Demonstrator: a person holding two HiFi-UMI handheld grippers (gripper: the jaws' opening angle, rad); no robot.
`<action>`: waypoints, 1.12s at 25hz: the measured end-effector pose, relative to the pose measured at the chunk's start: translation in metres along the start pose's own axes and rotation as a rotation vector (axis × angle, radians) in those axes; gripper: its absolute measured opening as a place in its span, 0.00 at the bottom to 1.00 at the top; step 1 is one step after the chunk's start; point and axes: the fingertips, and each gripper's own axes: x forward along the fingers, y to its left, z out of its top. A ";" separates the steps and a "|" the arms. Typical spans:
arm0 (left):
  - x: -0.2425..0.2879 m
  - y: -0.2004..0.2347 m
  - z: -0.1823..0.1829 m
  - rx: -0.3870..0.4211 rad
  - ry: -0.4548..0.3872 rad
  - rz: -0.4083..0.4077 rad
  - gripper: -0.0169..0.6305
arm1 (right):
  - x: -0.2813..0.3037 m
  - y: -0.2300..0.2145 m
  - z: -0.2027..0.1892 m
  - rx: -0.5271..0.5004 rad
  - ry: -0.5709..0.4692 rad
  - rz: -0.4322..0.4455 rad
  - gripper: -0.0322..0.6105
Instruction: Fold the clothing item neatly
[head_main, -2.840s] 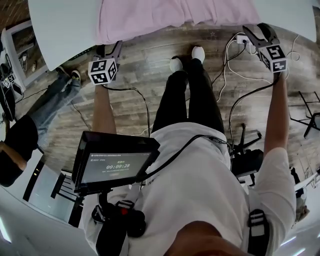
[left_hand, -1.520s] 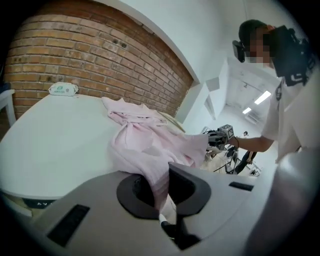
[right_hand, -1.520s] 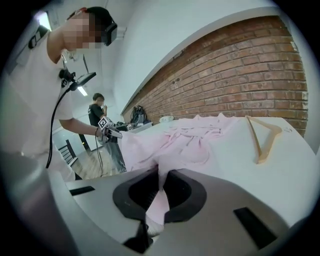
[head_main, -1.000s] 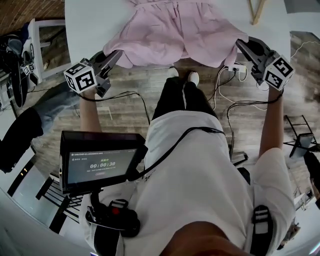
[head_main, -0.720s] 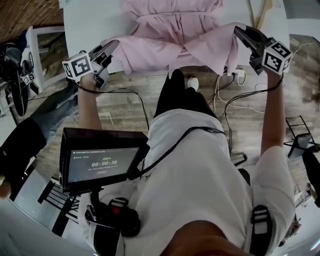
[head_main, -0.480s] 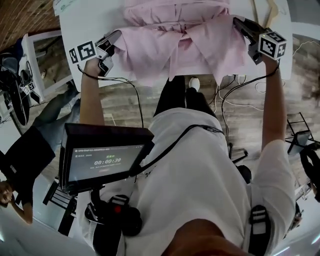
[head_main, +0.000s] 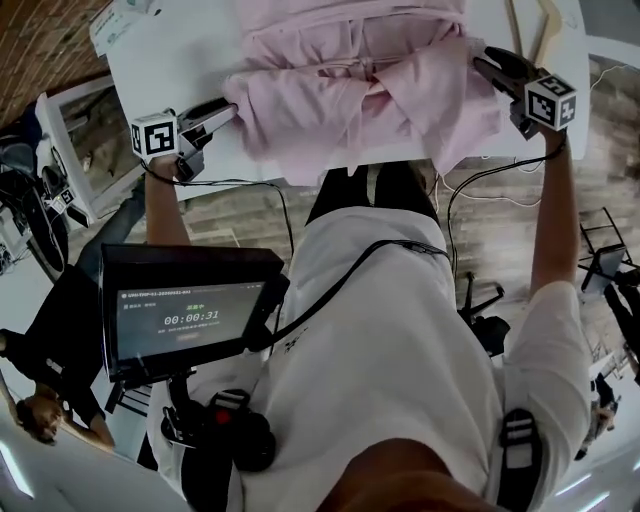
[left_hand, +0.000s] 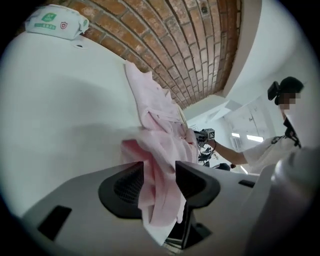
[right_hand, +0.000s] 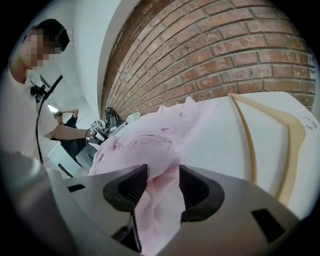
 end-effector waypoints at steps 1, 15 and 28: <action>-0.007 0.005 -0.009 0.005 0.007 0.021 0.30 | -0.008 -0.002 -0.005 0.003 0.003 -0.003 0.33; -0.010 -0.022 -0.096 0.205 -0.094 0.369 0.39 | -0.092 0.018 -0.105 -0.028 0.066 -0.071 0.33; 0.007 0.002 -0.115 0.148 -0.050 0.413 0.40 | -0.052 0.019 -0.108 -0.019 0.110 -0.071 0.27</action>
